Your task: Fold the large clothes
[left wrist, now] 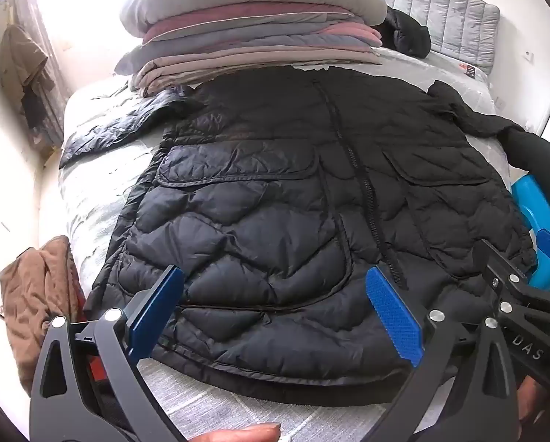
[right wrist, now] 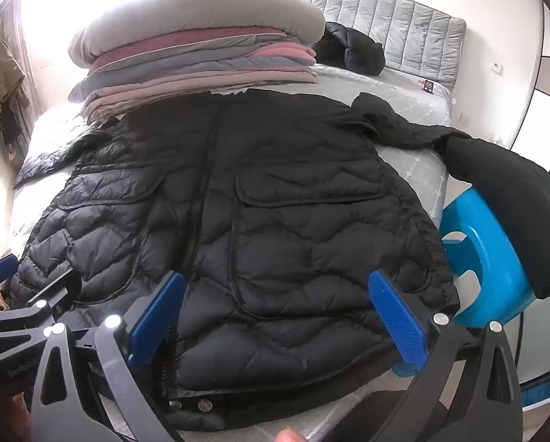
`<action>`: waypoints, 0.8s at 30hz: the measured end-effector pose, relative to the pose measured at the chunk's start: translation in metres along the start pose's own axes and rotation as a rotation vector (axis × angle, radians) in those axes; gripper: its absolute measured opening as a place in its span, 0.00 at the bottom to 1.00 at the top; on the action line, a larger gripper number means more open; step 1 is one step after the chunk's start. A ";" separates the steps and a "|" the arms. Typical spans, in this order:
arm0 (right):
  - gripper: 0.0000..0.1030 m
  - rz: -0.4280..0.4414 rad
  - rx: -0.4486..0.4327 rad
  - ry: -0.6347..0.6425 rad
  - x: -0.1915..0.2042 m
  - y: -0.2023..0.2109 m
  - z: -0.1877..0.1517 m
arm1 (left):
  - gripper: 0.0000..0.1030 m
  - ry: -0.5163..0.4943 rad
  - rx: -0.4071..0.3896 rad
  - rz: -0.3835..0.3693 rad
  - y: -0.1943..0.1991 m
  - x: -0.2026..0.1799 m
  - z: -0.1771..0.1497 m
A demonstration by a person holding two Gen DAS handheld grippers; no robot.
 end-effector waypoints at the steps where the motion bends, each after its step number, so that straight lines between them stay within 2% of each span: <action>1: 0.94 -0.002 0.001 0.002 0.000 0.000 0.000 | 0.93 0.001 0.001 -0.001 0.000 0.000 0.000; 8: 0.94 0.006 0.004 -0.001 0.001 -0.003 -0.001 | 0.93 0.005 0.026 0.006 -0.003 0.005 0.001; 24: 0.94 0.008 0.008 -0.007 0.001 -0.003 0.003 | 0.93 0.023 0.025 -0.007 -0.006 0.007 -0.001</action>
Point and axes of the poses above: each gripper's, at about its wrist camera, not at the fingertips, and y roughly against the way its jaws point, x to its left, z to its top, the point moved 4 cm from there along -y, roughly the way its jaws point, and after that the axes turned 12 degrees about -z, right-handed, at the moved point
